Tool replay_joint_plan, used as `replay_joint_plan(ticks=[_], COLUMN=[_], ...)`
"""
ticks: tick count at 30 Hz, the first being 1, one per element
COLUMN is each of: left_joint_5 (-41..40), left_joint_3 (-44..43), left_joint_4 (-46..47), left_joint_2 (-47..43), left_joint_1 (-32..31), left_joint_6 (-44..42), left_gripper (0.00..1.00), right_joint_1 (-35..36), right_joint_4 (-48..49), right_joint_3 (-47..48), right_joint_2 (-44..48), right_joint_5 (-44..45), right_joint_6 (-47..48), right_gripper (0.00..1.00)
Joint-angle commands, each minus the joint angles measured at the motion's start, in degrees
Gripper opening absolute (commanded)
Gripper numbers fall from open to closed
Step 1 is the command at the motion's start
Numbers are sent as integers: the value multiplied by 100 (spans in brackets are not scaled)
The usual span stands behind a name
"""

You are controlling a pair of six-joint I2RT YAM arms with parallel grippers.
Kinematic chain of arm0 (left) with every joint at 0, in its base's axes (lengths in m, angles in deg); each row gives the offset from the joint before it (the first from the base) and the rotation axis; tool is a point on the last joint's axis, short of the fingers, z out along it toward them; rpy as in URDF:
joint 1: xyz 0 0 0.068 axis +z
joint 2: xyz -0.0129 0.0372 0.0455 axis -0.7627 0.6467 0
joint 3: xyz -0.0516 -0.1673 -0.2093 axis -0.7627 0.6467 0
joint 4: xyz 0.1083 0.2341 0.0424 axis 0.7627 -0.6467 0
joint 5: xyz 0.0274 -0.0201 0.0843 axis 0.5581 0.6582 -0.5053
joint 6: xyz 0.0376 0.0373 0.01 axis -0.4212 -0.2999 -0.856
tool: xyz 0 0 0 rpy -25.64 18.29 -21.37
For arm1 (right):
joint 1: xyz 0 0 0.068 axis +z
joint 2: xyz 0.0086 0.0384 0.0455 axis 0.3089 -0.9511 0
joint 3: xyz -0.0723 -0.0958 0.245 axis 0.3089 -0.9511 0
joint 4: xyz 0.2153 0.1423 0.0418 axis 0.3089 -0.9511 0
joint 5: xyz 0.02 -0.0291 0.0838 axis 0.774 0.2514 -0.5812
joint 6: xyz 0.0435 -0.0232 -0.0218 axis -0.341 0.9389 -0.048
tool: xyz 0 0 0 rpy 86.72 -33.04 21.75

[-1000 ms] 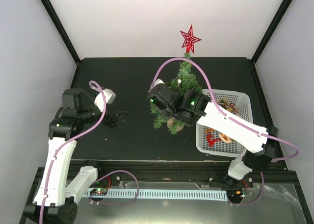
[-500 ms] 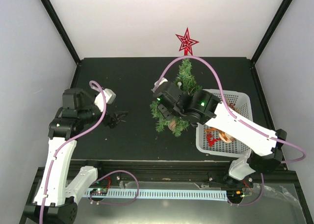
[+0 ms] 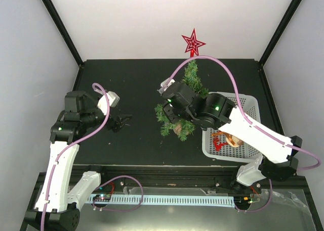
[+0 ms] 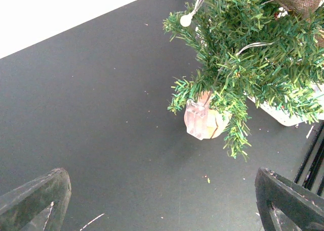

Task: Decorate the small christmas tree

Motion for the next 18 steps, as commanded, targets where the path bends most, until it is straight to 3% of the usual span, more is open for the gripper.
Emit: replay_joint_plan(ticks=[1, 11, 15, 18], left_joint_5=[-38, -47, -15, -7], left_joint_3=[-52, -52, -64, -79], left_joint_4=[37, 55, 56, 56], left_joint_2=[0, -5, 49, 62], left_joint_1=[-32, -30, -33, -33], left_joint_6=[-10, -24, -34, -34], left_gripper=[99, 99, 99, 99], right_joint_1=[-22, -22, -27, -59], right_joint_4=[361, 1109, 806, 587], right_joint_3=[37, -1380, -1577, -1689], right_joint_2=[395, 1993, 2153, 2276], right_joint_5=[-168, 240, 360, 917], right_joint_6=[-87, -322, -582, -899], right_gripper=[38, 32, 7, 5])
